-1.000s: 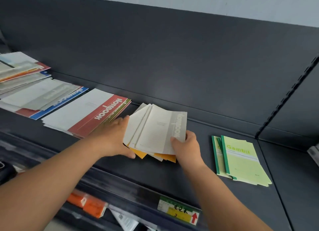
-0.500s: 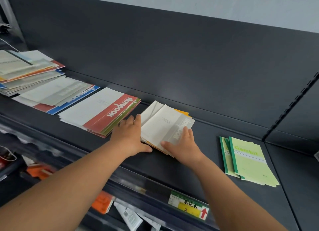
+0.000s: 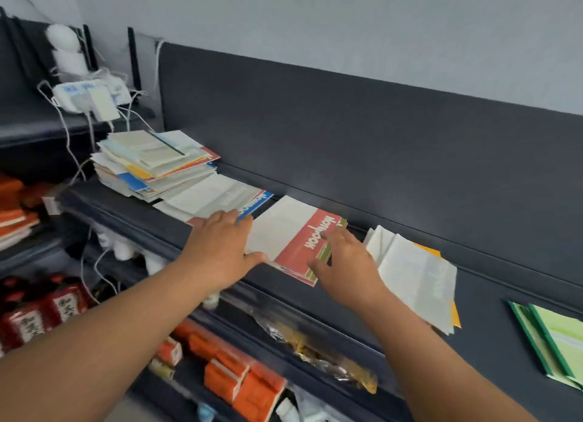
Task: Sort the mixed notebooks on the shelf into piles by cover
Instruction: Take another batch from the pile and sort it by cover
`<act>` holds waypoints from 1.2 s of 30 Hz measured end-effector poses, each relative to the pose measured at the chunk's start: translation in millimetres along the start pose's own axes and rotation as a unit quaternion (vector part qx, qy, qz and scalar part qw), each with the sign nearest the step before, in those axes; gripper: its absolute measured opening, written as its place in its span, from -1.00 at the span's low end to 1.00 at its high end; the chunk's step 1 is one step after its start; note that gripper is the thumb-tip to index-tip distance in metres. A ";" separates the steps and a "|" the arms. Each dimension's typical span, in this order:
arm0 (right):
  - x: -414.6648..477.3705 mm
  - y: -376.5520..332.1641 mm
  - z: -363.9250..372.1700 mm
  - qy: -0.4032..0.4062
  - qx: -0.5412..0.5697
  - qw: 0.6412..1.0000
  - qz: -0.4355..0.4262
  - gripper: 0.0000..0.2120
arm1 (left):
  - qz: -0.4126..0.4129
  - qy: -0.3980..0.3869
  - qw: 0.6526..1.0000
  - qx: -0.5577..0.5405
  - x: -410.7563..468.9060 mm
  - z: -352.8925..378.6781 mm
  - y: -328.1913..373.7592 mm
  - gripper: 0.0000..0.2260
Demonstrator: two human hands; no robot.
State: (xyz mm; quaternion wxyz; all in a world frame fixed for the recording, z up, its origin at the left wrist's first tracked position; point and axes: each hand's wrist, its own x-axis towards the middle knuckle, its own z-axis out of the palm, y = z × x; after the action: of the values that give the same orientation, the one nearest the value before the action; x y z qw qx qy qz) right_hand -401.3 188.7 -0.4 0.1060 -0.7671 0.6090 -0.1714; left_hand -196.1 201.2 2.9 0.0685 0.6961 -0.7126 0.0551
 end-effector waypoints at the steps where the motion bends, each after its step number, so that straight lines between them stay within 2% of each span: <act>1: 5.0 -20.5 7.8 -0.005 0.014 1.000 0.002 -0.45 | -0.009 0.006 1.000 0.007 -3.1 -4.9 -24.8 -0.32; 7: 30.8 -119.2 54.2 -0.015 0.093 0.995 -0.007 -0.43 | -0.050 0.001 0.998 0.030 -12.7 -20.3 -150.7 -0.30; 12: 58.6 -165.3 70.0 -0.034 0.154 0.987 0.032 -0.42 | -0.037 -0.008 0.999 0.007 2.1 -21.8 -200.6 -0.29; 19: 123.9 -170.3 94.3 -0.030 0.184 0.979 0.077 -0.44 | 0.004 -0.020 0.999 -0.031 42.3 7.3 -217.4 -0.32; 24: 173.2 -160.6 119.0 -0.040 0.275 0.948 0.155 -0.44 | 0.032 -0.048 0.998 -0.030 78.6 24.6 -218.4 -0.35; 31: 218.9 -150.6 141.4 -0.030 0.340 0.910 0.234 -0.38 | 0.071 -0.085 0.992 -0.064 126.5 44.5 -216.0 -0.36; 33: 228.2 -147.0 144.2 -0.018 0.371 0.893 0.254 -0.50 | 0.083 -0.100 0.989 -0.067 138.9 49.8 -215.5 -0.35; 36: 237.6 -142.8 144.9 0.013 0.438 0.849 0.297 -0.72 | 0.115 -0.109 0.984 -0.081 157.6 58.1 -216.9 -0.35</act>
State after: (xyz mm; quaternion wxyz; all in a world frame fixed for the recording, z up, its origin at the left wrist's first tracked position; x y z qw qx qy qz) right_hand -168.9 -14.9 -48.7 0.4688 -0.4214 0.6710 -0.3904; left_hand 16.0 30.5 -30.4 0.0401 0.6037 -0.7930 -0.0713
